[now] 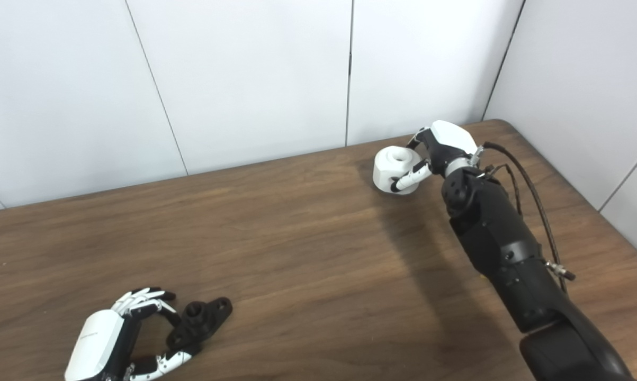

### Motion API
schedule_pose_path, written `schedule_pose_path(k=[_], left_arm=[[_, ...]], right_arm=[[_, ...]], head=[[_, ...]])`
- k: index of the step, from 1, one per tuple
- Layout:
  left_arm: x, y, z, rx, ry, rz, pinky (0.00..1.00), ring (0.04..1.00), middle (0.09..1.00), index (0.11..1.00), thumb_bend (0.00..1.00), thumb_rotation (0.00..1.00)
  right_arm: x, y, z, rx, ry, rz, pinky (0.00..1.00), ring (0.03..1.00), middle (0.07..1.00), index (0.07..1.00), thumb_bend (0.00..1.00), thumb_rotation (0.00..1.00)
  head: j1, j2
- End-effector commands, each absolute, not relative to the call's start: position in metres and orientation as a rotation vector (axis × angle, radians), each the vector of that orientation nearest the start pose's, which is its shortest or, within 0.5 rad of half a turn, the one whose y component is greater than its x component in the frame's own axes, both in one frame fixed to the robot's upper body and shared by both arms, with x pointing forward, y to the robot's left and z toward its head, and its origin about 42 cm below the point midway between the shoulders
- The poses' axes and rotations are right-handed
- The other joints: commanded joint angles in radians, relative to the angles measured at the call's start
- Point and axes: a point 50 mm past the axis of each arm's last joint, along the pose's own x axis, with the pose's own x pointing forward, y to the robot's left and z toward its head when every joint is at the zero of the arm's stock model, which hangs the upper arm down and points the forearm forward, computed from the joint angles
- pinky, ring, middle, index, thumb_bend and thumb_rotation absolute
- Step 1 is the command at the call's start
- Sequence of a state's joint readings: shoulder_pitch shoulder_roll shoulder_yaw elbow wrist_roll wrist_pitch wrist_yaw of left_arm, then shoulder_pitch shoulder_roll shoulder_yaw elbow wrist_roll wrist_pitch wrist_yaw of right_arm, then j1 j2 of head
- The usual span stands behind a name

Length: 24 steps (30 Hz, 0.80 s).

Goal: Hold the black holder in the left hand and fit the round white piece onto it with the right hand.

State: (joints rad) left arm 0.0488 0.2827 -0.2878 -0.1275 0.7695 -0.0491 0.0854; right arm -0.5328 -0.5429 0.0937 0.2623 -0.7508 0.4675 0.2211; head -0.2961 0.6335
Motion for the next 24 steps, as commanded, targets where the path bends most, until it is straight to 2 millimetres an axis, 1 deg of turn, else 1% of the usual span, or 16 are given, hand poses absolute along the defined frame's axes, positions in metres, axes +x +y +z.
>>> schedule_pose_path(k=[1, 10, 17, 20, 22, 23, 24], left_arm=[[0.2452, 0.2249, 0.1031, 1.038, -0.167, -0.253, 0.88, 0.819, 0.749, 0.485, 0.52, 0.04], [0.2454, 0.2254, 0.1034, 1.035, -0.162, -0.254, 0.89, 0.823, 0.749, 0.485, 0.52, 0.04], [0.2457, 0.2252, 0.1034, 1.034, -0.166, -0.254, 0.88, 0.813, 0.738, 0.484, 0.52, 0.04], [0.2453, 0.2245, 0.1038, 1.037, -0.167, -0.255, 0.88, 0.813, 0.739, 0.485, 0.52, 0.04], [0.2451, 0.224, 0.104, 1.038, -0.169, -0.255, 0.88, 0.813, 0.738, 0.485, 0.52, 0.04], [0.2451, 0.2237, 0.104, 1.039, -0.17, -0.255, 0.88, 0.812, 0.738, 0.485, 0.52, 0.04], [0.2452, 0.2236, 0.1039, 1.04, -0.173, -0.255, 0.88, 0.812, 0.738, 0.485, 0.52, 0.04]], right_arm=[[0.4447, -0.3866, 0.2713, -1.243, 0.202, -0.268, 1.0, 1.0, 0.928, 0.65, 0.84, 0.25], [0.444, -0.3911, 0.2732, -1.241, 0.201, -0.266, 1.0, 1.0, 0.926, 0.657, 0.86, 0.23], [0.4441, -0.39, 0.2721, -1.24, 0.197, -0.264, 1.0, 0.998, 0.919, 0.64, 0.85, 0.22], [0.4444, -0.3893, 0.2714, -1.237, 0.186, -0.272, 1.0, 0.993, 0.913, 0.616, 0.84, 0.21], [0.4443, -0.3887, 0.2707, -1.218, 0.16, -0.278, 1.0, 0.983, 0.894, 0.519, 0.61, 0.16], [0.4444, -0.3884, 0.27, -1.196, 0.149, -0.287, 1.0, 0.982, 0.892, 0.513, 0.59, 0.16], [0.4445, -0.3879, 0.2693, -1.172, 0.146, -0.295, 1.0, 0.974, 0.873, 0.497, 0.55, 0.14]], head=[[0.001, 0.001], [0.001, 0.001], [0.001, 0.001], [-0.001, 0.002], [0.0, 0.002], [0.001, 0.003], [0.001, 0.003]])
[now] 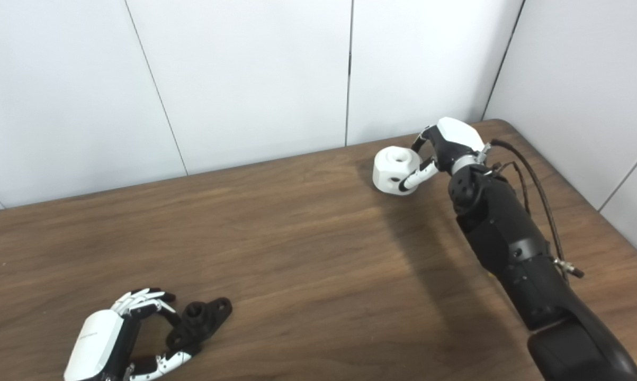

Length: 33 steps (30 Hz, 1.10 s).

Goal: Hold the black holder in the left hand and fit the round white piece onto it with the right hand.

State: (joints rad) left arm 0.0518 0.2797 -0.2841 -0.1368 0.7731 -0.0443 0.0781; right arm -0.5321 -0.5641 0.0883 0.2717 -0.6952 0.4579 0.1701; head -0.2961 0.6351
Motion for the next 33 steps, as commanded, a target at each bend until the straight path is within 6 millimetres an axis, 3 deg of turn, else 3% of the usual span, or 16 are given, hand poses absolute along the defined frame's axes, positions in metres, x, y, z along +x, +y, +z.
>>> schedule_pose_path(k=[1, 20, 27, 33], left_arm=[[0.245, 0.224, 0.104, 1.039, -0.175, -0.256, 0.88, 0.812, 0.737, 0.484, 0.52, 0.04], [0.245, 0.219, 0.105, 1.041, -0.178, -0.254, 0.88, 0.815, 0.739, 0.484, 0.52, 0.04], [0.245, 0.218, 0.105, 1.048, -0.185, -0.252, 0.87, 0.81, 0.734, 0.484, 0.52, 0.04], [0.245, 0.216, 0.104, 1.043, -0.182, -0.254, 0.88, 0.813, 0.738, 0.485, 0.52, 0.04]], right_arm=[[0.445, -0.387, 0.269, -1.155, 0.146, -0.3, 1.0, 0.971, 0.86, 0.491, 0.54, 0.14], [0.441, -0.383, 0.267, -1.115, 0.112, -0.288, 1.0, 0.951, 0.82, 0.485, 0.52, 0.14], [0.425, -0.364, 0.283, -1.096, 0.06, -0.218, 0.95, 0.939, 0.822, 0.484, 0.52, 0.14], [0.407, -0.333, 0.302, -1.136, -0.026, -0.093, 0.92, 0.917, 0.809, 0.483, 0.53, 0.14]], head=[[0.002, -0.001], [0.025, -0.002], [0.046, 0.005], [0.079, 0.017]])
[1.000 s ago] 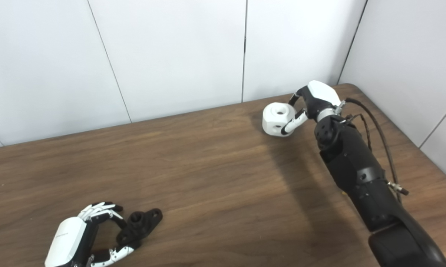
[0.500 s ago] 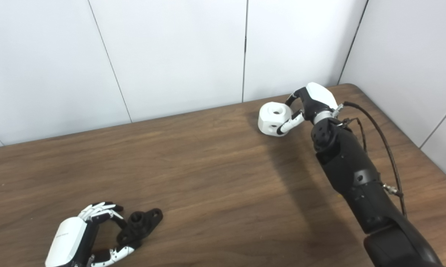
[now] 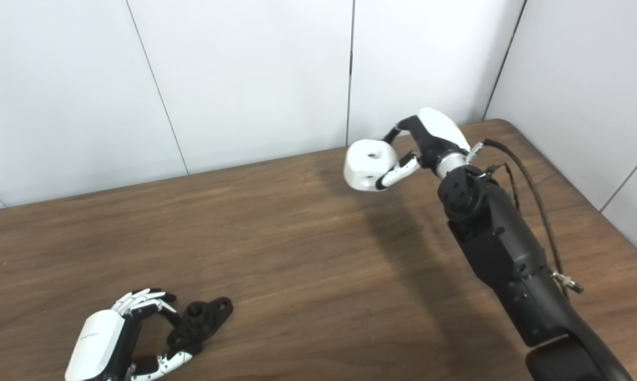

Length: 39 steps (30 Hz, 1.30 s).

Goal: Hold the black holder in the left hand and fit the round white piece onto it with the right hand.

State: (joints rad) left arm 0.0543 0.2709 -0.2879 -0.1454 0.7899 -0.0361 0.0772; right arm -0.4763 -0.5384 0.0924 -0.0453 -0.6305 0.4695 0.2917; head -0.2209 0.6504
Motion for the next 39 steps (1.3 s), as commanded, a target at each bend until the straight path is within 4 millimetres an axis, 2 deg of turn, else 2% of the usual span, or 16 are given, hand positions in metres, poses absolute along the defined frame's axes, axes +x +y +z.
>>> schedule_pose_path(k=[1, 10, 17, 22, 30, 39], left_arm=[[0.245, 0.216, 0.104, 1.043, -0.181, -0.254, 0.88, 0.814, 0.738, 0.485, 0.52, 0.04], [0.246, 0.208, 0.102, 1.045, -0.182, -0.257, 0.89, 0.815, 0.741, 0.484, 0.52, 0.05], [0.247, 0.199, 0.1, 1.045, -0.178, -0.255, 0.91, 0.826, 0.745, 0.484, 0.52, 0.05], [0.247, 0.193, 0.1, 1.049, -0.182, -0.254, 0.92, 0.829, 0.75, 0.485, 0.52, 0.05], [0.249, 0.184, 0.101, 1.058, -0.178, -0.257, 0.93, 0.844, 0.764, 0.485, 0.52, 0.05], [0.25, 0.177, 0.103, 1.062, -0.178, -0.257, 0.94, 0.853, 0.766, 0.485, 0.52, 0.05]], right_arm=[[0.404, -0.327, 0.305, -1.142, -0.037, -0.068, 0.92, 0.917, 0.811, 0.483, 0.53, 0.14], [0.378, -0.281, 0.319, -1.189, -0.124, 0.147, 0.87, 0.899, 0.808, 0.482, 0.53, 0.14], [0.362, -0.254, 0.314, -1.164, -0.166, 0.242, 0.85, 0.897, 0.812, 0.482, 0.53, 0.14], [0.354, -0.237, 0.308, -1.143, -0.197, 0.313, 0.88, 0.902, 0.82, 0.482, 0.53, 0.14], [0.344, -0.214, 0.301, -1.105, -0.253, 0.4, 1.0, 0.943, 0.833, 0.481, 0.53, 0.14], [0.333, -0.186, 0.294, -1.055, -0.328, 0.454, 1.0, 0.943, 0.835, 0.481, 0.53, 0.14]], head=[[0.013, 0.004], [0.093, 0.025], [0.166, 0.045], [0.22, 0.061], [0.286, 0.084], [0.313, 0.104]])
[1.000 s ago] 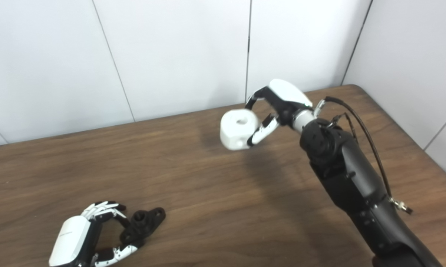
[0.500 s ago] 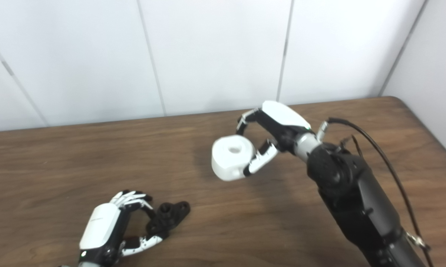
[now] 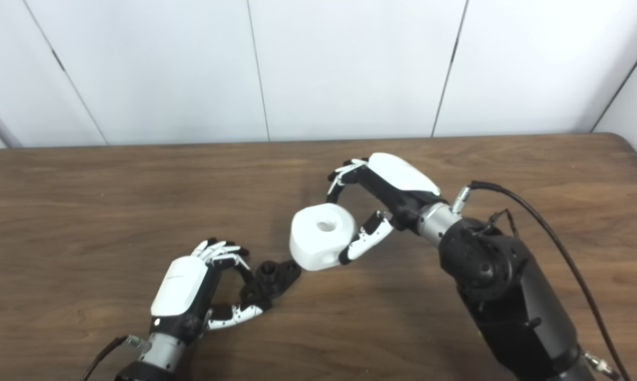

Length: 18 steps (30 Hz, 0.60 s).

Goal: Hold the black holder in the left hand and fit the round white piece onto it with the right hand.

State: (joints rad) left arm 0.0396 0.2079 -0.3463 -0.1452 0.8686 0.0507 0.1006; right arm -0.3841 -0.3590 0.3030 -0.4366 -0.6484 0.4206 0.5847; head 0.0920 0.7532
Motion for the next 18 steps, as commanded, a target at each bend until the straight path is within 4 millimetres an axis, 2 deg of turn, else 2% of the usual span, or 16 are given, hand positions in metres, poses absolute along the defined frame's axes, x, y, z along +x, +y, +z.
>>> schedule_pose_path(k=[1, 18], left_arm=[[0.25, 0.177, 0.103, 1.062, -0.179, -0.257, 0.94, 0.852, 0.765, 0.485, 0.52, 0.05], [0.252, 0.166, 0.102, 1.063, -0.172, -0.259, 0.95, 0.859, 0.772, 0.485, 0.52, 0.05]], right_arm=[[0.332, -0.184, 0.294, -1.046, -0.334, 0.458, 1.0, 0.944, 0.835, 0.481, 0.53, 0.14], [0.329, -0.152, 0.29, -0.998, -0.387, 0.521, 1.0, 0.945, 0.835, 0.481, 0.53, 0.14]], head=[[0.003, 0.004], [0.04, 0.016]])
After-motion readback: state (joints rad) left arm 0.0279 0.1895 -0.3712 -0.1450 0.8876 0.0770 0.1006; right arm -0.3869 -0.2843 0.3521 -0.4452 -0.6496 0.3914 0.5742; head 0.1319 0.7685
